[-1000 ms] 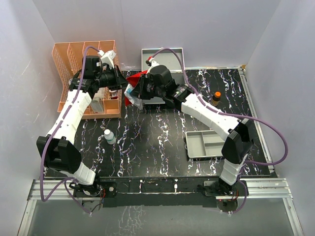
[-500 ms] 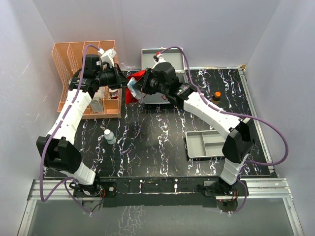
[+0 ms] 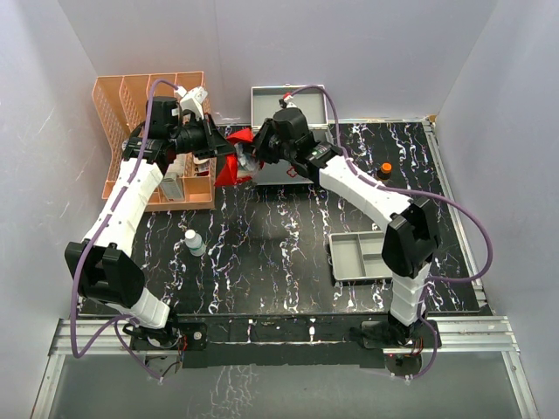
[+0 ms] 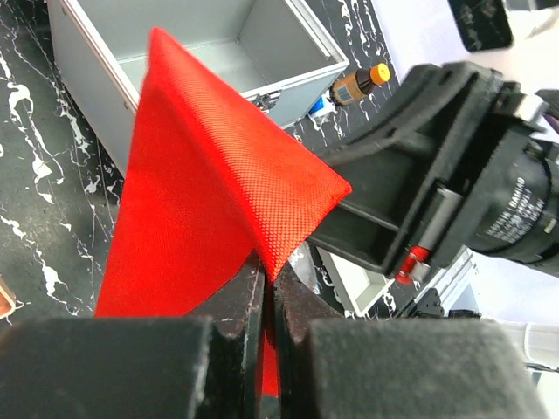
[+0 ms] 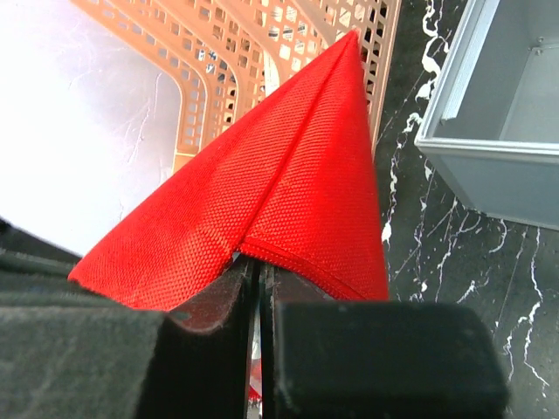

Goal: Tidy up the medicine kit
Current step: Place the medical item at the medicine pouch.

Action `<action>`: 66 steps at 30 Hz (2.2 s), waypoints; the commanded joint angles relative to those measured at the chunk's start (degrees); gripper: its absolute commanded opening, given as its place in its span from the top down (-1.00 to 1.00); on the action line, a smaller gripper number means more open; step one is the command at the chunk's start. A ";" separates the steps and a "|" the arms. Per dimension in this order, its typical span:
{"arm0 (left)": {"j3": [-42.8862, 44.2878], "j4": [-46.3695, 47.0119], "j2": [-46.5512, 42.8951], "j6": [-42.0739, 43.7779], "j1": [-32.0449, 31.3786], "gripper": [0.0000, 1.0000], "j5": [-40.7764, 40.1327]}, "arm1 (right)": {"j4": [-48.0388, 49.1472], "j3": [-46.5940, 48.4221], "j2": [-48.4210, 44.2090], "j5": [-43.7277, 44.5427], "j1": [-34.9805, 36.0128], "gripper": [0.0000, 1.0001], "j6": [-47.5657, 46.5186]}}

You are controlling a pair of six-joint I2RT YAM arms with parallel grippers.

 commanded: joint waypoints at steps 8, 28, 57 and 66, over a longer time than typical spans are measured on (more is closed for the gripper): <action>2.26 2.23 -0.60 -1.24 -2.58 1.00 7.85 | 0.57 14.32 7.90 3.36 -0.54 1.00 4.26; 2.31 2.81 0.94 -1.66 -3.74 1.00 6.68 | -4.40 14.37 -0.40 6.15 0.26 0.37 -3.29; 4.29 1.01 3.13 -0.56 -3.70 1.00 6.93 | -17.13 2.52 -14.16 7.27 1.07 0.40 -10.69; 4.02 1.52 3.23 -0.84 -3.78 1.00 7.00 | -21.29 7.80 -10.04 8.83 4.11 0.37 -13.62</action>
